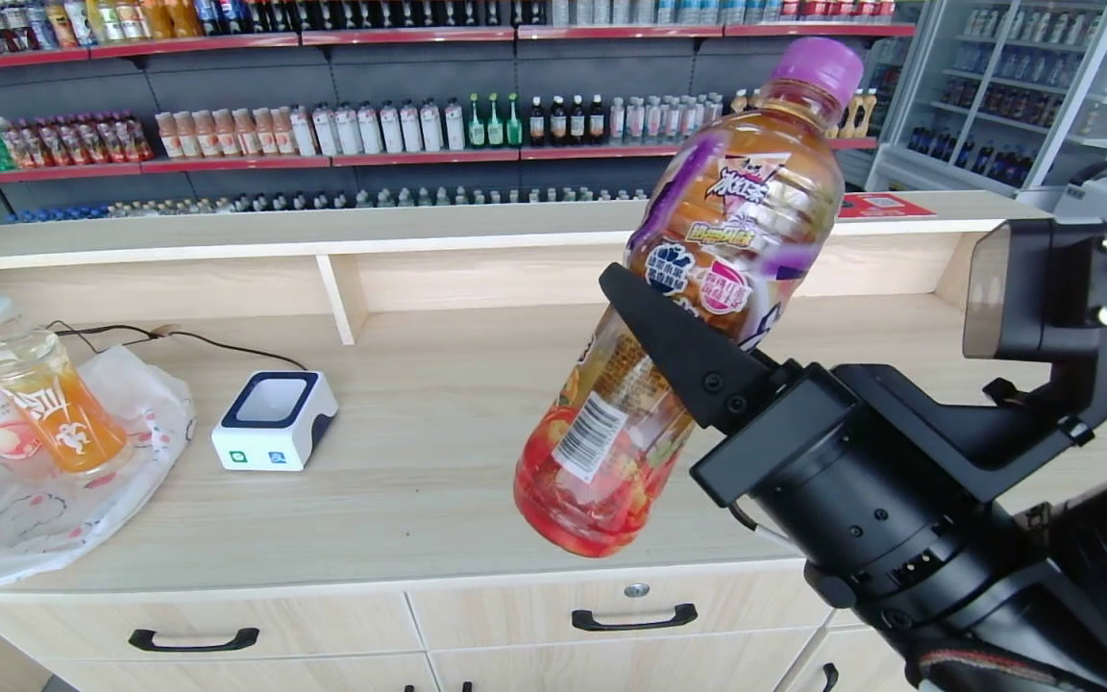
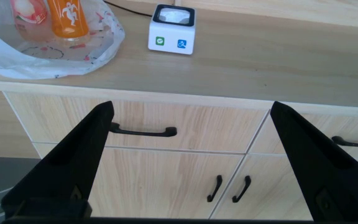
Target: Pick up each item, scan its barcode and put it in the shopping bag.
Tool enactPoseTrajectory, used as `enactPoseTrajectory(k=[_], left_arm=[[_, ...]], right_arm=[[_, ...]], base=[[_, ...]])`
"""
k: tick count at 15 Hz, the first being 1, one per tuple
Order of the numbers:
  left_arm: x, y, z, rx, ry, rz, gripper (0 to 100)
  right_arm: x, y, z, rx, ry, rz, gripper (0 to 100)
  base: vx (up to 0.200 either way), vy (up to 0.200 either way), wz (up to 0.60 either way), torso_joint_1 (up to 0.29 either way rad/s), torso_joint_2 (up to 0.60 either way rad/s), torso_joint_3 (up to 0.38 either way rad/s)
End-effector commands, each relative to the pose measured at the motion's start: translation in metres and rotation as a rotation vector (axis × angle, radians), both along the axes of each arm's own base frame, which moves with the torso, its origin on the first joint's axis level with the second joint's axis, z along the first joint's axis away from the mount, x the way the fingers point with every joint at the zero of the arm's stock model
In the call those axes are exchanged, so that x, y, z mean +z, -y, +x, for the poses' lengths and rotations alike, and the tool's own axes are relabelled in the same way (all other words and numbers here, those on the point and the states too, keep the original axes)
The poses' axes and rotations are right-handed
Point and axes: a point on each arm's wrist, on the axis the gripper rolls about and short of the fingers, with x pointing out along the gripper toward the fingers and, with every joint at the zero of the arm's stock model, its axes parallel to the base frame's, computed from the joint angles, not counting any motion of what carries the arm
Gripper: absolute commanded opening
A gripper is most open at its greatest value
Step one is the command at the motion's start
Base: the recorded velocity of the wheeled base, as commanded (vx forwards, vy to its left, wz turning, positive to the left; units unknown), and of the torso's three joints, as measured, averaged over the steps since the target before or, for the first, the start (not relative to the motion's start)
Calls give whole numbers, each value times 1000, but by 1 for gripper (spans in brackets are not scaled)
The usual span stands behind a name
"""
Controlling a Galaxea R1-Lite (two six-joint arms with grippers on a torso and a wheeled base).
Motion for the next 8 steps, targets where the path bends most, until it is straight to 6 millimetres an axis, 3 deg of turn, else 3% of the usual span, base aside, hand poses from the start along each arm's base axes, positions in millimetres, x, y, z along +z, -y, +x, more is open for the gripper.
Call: enactPoseTrajectory(k=[1, 5, 8], left_arm=[[0, 0, 0, 0, -1, -1, 100], [0, 0, 0, 0, -1, -1, 100], [0, 0, 0, 0, -1, -1, 100]], right_arm=[[3, 3, -1, -2, 6, 10, 0], [-1, 9, 7, -66, 44, -55, 0], [-4, 37, 44, -290, 119, -177, 0]], base=[[0, 0, 0, 0, 0, 0], [0, 0, 0, 0, 0, 0], [0, 0, 0, 0, 0, 0]])
